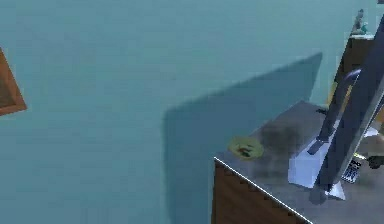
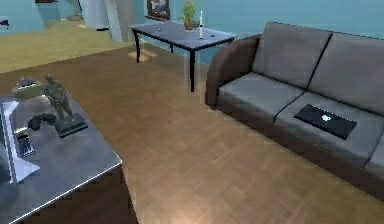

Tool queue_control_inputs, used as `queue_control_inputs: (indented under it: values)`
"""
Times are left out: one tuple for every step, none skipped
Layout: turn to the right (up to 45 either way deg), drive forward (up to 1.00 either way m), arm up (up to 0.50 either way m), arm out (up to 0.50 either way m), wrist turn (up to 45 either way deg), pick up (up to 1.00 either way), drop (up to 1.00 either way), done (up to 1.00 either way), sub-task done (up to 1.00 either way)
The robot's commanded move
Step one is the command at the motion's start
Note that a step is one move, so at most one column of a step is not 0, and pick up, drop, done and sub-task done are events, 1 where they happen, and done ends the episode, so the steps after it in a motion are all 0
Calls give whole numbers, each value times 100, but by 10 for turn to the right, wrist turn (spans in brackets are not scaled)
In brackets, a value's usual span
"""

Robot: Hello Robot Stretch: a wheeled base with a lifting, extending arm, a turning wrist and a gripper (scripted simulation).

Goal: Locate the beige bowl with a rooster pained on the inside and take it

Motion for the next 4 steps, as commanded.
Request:
queue_control_inputs:
  values:
    - [0, 15, 0, 0, 0, 0, 0, 0, 0]
    - [-450, 0, 0, 0, 0, 0, 0, 0, 0]
    - [-210, 0, 0, 0, 0, 0, 0, 0, 0]
    - [0, 0, 50, 0, 0, 0, 0, 0, 0]
